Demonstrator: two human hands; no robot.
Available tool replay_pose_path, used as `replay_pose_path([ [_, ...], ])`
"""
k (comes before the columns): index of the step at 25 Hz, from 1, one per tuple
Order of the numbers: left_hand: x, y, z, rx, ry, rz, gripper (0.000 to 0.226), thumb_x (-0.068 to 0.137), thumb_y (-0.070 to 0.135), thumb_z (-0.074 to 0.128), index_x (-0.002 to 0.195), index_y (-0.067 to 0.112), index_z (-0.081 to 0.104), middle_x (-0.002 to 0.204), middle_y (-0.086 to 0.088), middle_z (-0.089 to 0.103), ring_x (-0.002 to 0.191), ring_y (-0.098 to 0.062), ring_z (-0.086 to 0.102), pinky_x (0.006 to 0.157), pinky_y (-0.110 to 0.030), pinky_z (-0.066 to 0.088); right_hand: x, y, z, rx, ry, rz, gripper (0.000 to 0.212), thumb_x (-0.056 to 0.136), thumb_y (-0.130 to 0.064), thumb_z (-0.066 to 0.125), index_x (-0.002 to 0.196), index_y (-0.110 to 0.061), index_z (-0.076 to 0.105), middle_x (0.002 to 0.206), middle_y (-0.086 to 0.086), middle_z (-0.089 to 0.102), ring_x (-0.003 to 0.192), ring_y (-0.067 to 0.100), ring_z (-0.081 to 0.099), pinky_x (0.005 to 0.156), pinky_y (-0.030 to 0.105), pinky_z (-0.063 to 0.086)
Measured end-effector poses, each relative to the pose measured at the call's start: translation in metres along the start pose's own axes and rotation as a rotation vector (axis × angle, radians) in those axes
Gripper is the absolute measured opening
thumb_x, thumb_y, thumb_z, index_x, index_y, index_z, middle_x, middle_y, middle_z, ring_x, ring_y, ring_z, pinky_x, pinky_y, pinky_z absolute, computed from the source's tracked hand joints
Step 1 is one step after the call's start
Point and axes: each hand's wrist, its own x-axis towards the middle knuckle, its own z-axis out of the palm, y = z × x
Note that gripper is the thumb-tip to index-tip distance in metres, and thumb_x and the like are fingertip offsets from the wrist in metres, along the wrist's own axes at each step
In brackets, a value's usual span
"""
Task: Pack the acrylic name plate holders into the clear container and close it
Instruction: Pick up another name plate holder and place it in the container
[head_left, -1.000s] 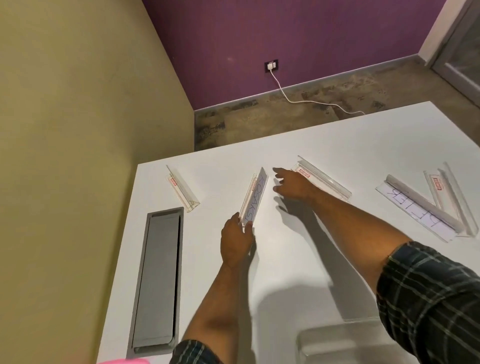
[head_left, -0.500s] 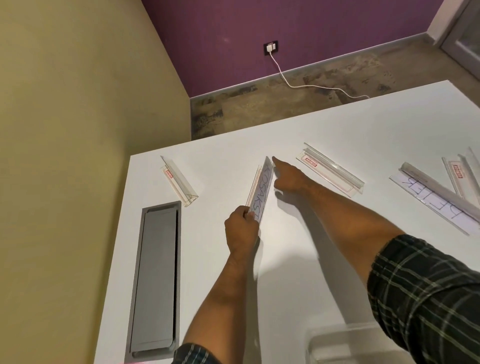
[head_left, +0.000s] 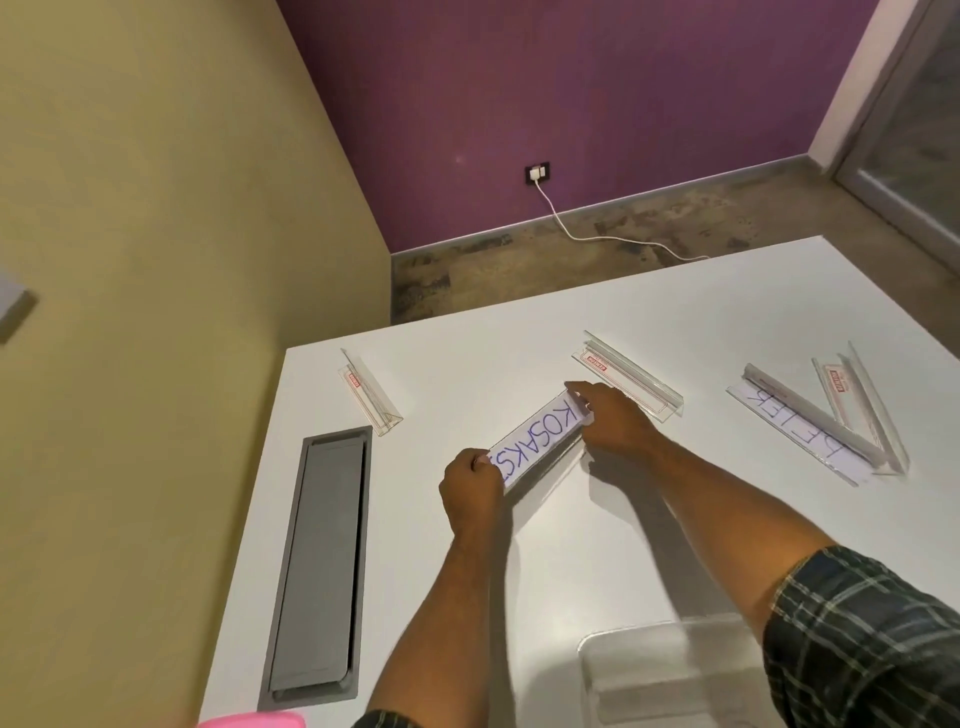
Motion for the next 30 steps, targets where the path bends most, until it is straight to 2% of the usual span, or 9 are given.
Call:
replay_pose_path([
  [9,-0.075,0.005,-0.033,0.031,-0.044,0.014,0.02,0.077,0.007,0.041,0.073,0.006,0.06,0.077,-0.013,0.073,0.079,-0.032,0.072,0.069,-0.035,0.055,-0.133,0.034,-0.004,0.234,0.032,-0.091,0.072,0.074,-0.001,0.069,0.137,-0.032,0.054,0.123,-0.004,0.06,0.09,0.009,0.062,0.08,0.019,0.05],
  [12,-0.095,0.006,-0.038,0.056,-0.128,0.016,0.02,0.082,0.003,0.042,0.074,0.002,0.06,0.076,-0.017,0.075,0.077,-0.032,0.075,0.075,-0.037,0.059,-0.171,0.05,-0.015,0.165,-0.008,-0.133,0.069,0.074,-0.027,0.083,0.135,-0.039,0.053,0.122,-0.014,0.058,0.092,0.001,0.061,0.084,0.02,0.05],
  [15,-0.116,0.006,-0.04,0.023,-0.207,-0.027,0.02,0.088,0.001,0.044,0.081,0.0,0.062,0.088,-0.021,0.073,0.092,-0.035,0.074,0.081,-0.044,0.06,-0.206,0.064,-0.031,-0.021,-0.066,-0.189,0.083,0.065,-0.066,0.08,0.138,-0.046,0.046,0.12,-0.021,0.05,0.099,0.002,0.059,0.085,0.027,0.05],
  [18,-0.132,0.014,-0.043,0.051,-0.349,-0.131,0.014,0.095,0.008,0.055,0.094,0.004,0.069,0.105,-0.015,0.068,0.114,-0.034,0.065,0.092,-0.037,0.053,-0.23,0.075,-0.038,-0.359,0.028,-0.307,0.091,0.066,-0.065,0.08,0.145,-0.041,0.042,0.129,-0.003,0.048,0.106,0.019,0.057,0.085,0.033,0.05],
  [19,-0.141,0.013,-0.044,0.123,-0.378,-0.114,0.014,0.095,0.01,0.057,0.097,0.004,0.07,0.107,-0.014,0.067,0.11,-0.032,0.064,0.094,-0.037,0.051,-0.236,0.076,-0.039,-0.45,0.081,-0.346,0.093,0.066,-0.063,0.081,0.147,-0.038,0.041,0.134,0.003,0.047,0.111,0.023,0.056,0.089,0.035,0.049],
  [21,-0.145,0.014,-0.043,0.02,-0.412,-0.196,0.018,0.091,-0.002,0.053,0.08,0.009,0.062,0.086,-0.012,0.061,0.08,-0.026,0.062,0.089,-0.041,0.058,-0.247,0.079,-0.042,-0.59,0.179,-0.428,0.093,0.066,-0.059,0.083,0.147,-0.033,0.044,0.144,0.011,0.046,0.121,0.029,0.053,0.097,0.04,0.046],
  [24,-0.158,0.008,-0.043,0.183,-0.58,-0.18,0.028,0.08,-0.011,0.041,0.065,0.01,0.052,0.067,-0.011,0.049,0.054,-0.02,0.048,0.065,-0.04,0.06,-0.266,0.082,-0.044,-0.662,0.201,-0.585,0.082,0.07,-0.053,0.083,0.14,-0.027,0.051,0.141,0.011,0.054,0.119,0.03,0.056,0.095,0.042,0.045],
  [27,-0.17,-0.002,-0.046,0.21,-0.76,-0.221,0.035,0.081,-0.007,0.039,0.057,0.013,0.053,0.068,-0.009,0.051,0.046,-0.019,0.055,0.058,-0.037,0.059,-0.281,0.087,-0.045,-0.591,0.121,-0.659,0.067,0.079,-0.053,0.076,0.137,-0.025,0.055,0.123,0.0,0.066,0.106,0.024,0.062,0.088,0.039,0.044],
  [30,-0.175,-0.014,-0.04,0.323,-0.835,-0.192,0.017,0.09,0.002,0.046,0.081,0.007,0.059,0.081,-0.012,0.055,0.058,-0.023,0.06,0.06,-0.036,0.061,-0.294,0.098,-0.049,-0.471,-0.001,-0.662,0.063,0.082,-0.055,0.073,0.135,-0.023,0.061,0.119,-0.001,0.068,0.102,0.021,0.062,0.084,0.036,0.045],
])
